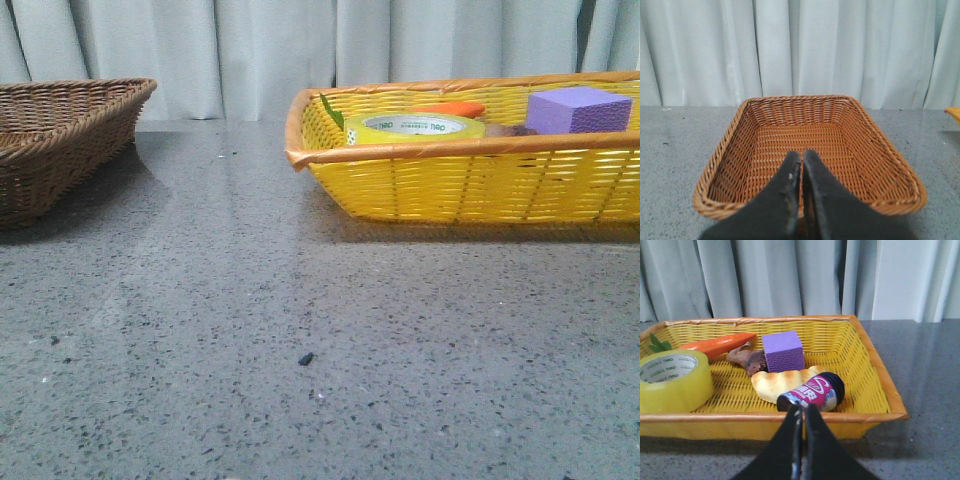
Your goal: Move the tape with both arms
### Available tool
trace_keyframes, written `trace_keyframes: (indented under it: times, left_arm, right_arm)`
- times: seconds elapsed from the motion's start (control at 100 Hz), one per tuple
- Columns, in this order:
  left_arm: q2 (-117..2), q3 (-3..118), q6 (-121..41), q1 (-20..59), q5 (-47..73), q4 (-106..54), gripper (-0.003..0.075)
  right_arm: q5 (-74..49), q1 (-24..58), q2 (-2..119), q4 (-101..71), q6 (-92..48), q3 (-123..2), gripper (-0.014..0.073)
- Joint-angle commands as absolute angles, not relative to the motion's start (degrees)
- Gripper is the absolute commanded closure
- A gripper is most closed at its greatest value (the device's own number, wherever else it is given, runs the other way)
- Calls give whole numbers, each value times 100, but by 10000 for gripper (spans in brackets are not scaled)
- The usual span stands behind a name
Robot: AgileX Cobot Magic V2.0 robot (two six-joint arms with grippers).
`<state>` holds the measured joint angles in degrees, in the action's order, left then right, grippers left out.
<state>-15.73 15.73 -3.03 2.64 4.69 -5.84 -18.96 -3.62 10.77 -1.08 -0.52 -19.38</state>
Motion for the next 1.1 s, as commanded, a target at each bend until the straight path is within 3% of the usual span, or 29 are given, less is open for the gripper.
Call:
trace_keyframes:
  times: [0.0,0.22,0.5,0.71,0.8,0.96,1.09]
  left_arm:
    - [-1931,1868,-267,312,-161,-640,741]
    - [-2226,1894,-267,312,-413,-640,741]
    - [-2235,1894,-267,312,-487,-650,741]
    - [-2235,1894,-267,312,-487,-650,741]
    - [-2235,1894,-267,312,-487,-650,741]
    - [-2235,1894,-267,312,-487,-650,741]
    - [-2235,1894,-267,312,-487,-650,741]
  right_arm:
    - [-1486,-377,1440,-247,-99,-2340,660]
    - [-1146,-377,1802,-549,-99,-2450,660]
    - [-2927,-337,3136,-549,-99,-3791,659]
    - [-3826,159,4349,-549,-413,-5014,640]
    - [-4136,470,4859,-549,-453,-5516,558]
    - [-4560,1124,5749,-549,-453,-6366,287]
    - [-4846,1596,6426,-549,-453,-6984,189]
